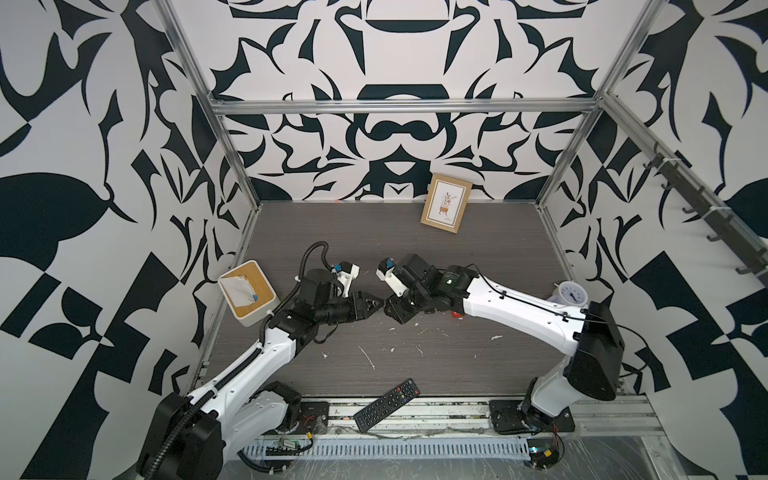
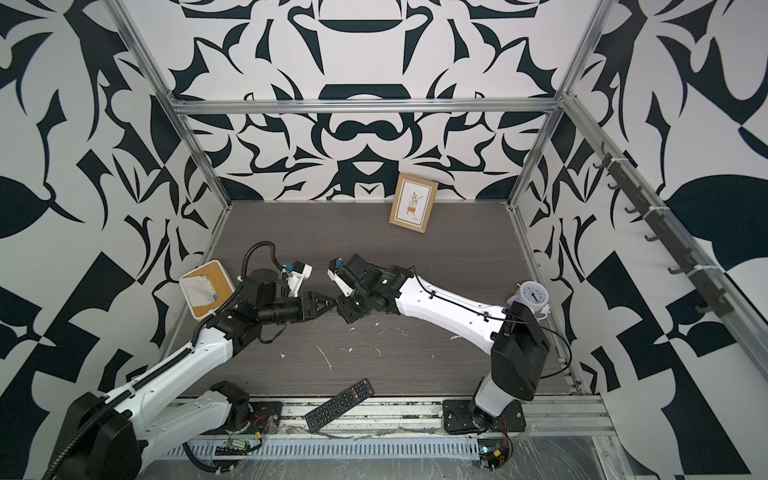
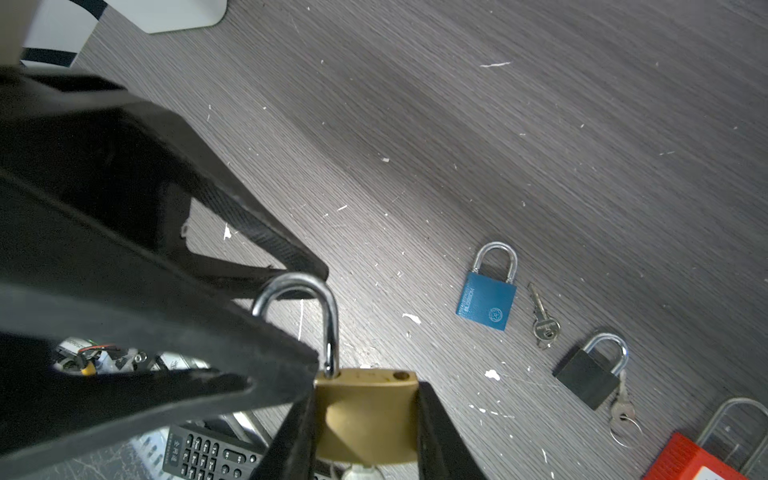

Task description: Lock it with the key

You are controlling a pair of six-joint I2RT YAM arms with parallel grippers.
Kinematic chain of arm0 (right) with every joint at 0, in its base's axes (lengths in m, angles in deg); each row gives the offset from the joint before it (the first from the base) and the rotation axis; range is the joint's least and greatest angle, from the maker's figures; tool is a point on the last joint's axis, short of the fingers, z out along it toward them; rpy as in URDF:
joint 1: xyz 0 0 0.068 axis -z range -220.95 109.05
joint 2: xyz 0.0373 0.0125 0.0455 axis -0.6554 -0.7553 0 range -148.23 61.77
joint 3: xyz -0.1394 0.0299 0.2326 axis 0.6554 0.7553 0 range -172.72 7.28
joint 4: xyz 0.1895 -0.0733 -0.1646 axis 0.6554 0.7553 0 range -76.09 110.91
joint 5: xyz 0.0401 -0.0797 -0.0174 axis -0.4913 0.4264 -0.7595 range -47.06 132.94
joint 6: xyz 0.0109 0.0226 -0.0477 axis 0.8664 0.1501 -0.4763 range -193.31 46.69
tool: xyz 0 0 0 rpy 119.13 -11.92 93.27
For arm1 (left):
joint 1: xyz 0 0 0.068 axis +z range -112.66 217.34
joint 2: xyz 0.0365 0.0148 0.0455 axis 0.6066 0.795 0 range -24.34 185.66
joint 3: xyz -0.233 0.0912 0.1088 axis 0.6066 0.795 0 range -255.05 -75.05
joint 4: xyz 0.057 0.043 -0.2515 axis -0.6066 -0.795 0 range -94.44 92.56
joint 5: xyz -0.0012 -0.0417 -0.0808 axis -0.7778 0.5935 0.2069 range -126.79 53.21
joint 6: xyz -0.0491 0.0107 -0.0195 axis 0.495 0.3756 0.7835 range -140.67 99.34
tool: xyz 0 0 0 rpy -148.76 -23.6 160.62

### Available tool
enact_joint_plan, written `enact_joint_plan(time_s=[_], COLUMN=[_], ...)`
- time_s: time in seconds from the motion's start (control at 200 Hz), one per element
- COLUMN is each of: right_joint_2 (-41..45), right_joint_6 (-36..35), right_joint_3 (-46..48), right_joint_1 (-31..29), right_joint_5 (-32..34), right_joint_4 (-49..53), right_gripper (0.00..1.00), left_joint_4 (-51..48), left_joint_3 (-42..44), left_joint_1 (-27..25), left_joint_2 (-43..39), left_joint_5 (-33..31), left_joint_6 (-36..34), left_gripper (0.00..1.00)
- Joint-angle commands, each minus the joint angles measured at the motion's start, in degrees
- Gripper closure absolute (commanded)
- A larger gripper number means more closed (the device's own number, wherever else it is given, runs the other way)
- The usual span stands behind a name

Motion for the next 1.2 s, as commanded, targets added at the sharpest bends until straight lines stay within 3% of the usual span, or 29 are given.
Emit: enact_joint_plan(time_s=[0.0, 0.395, 0.975, 1.11, 1.195], right_joint_2=[1.39, 3.19, 3.10, 3.52, 5.97], right_joint_6=[-1.13, -1.09, -1.09, -1.19, -1.06], right_joint_3=[-1.96, -2.30, -2.31, -1.57, 0.32], right_joint_1=[-0.63, -0.77, -0.72, -0.32, 0.07], right_joint_5=[1.87, 4.04, 4.17, 4.16, 5.01], right_joint_4=[-0.21, -0.43, -1.98, -3.18, -5.11], right_gripper=[1.00, 1.00, 1.00, 1.00, 0.62], left_joint_4=[5.92, 6.91, 9.61, 13.81, 14.73], left_joint_3=[-0.83, -0.07, -0.24, 0.54, 0.22], left_joint_1=[-0.15, -0.15, -0.12, -0.13, 0.00], left_joint_2=[0.60, 2.05, 3.75, 4.08, 3.92], left_joint_5=[3.56, 4.75, 5.27, 4.17, 1.50], left_joint_6=[2.89, 3.92, 5.65, 9.36, 12.01], left_gripper=[0.60, 0.65, 1.00, 1.00, 1.00])
